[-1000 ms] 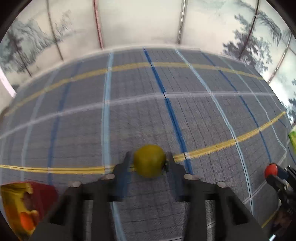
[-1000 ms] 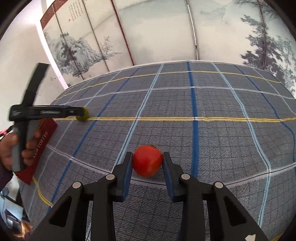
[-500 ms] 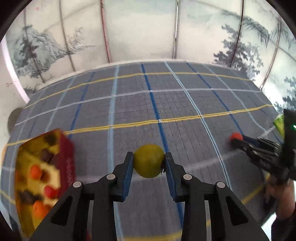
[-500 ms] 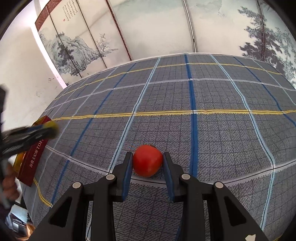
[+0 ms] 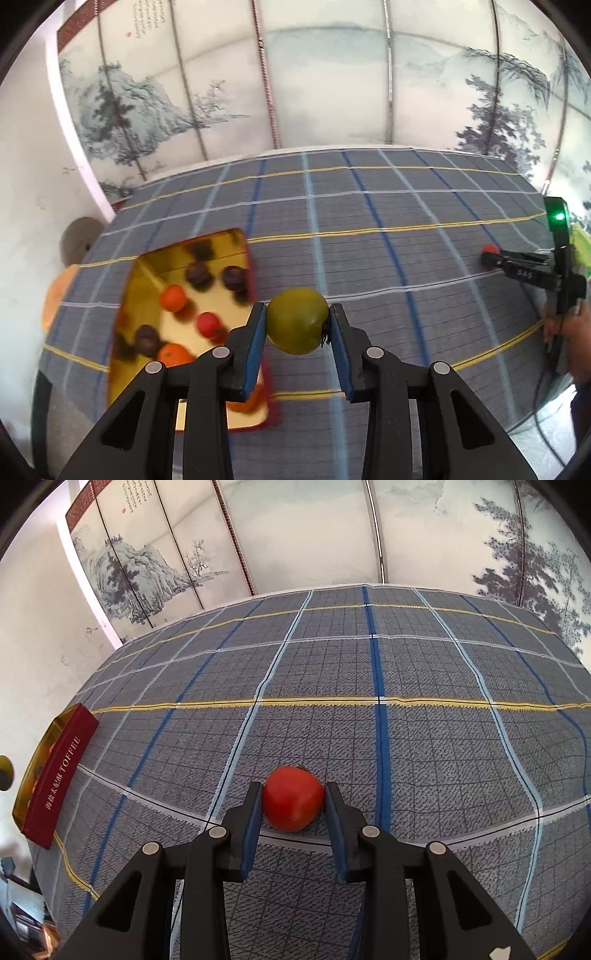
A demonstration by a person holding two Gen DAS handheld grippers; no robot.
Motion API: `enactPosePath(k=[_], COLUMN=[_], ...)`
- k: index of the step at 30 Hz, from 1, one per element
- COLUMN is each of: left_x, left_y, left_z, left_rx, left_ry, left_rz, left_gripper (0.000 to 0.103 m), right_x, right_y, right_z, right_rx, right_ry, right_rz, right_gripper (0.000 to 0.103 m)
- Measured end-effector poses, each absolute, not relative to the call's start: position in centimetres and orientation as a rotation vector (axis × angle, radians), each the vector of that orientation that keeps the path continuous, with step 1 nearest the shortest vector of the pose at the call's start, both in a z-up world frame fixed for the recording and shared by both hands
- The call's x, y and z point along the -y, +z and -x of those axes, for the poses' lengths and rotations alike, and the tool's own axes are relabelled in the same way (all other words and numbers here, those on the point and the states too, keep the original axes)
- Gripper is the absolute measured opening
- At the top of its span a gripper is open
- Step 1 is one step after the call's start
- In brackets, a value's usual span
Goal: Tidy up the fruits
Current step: 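Lower the green-yellow fruit into the gold tin and open the left tool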
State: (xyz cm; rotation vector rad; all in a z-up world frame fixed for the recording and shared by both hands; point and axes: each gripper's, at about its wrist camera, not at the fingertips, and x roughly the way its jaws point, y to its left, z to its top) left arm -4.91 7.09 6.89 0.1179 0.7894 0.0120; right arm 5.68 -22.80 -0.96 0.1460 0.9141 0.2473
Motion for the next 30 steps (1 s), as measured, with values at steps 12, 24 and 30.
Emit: enactPosePath(k=[12,24,30], left_x=[-12.5,-15.2,-15.1], left_y=[5.2,2.4,2.5], left_z=[5.4,3.8,3.3], left_rx=[-0.803,-0.844,-0.831], left_ry=[0.121,0.184,0.224], left_rz=[-0.100,-0.104,-0.172], left_gripper=[0.035,0.038,0.069], right_x=[22.1,21.9,21.7], right_y=[-0.9,-0.9,-0.9], right_z=[-5.7,-5.6,-5.6], right_rx=[-0.917,-0.917,-0.916], right_ry=[0.220,0.213,0.218], right_rz=[-0.090,-0.073,-0.066], right_gripper=[0.030,0.030,0.031])
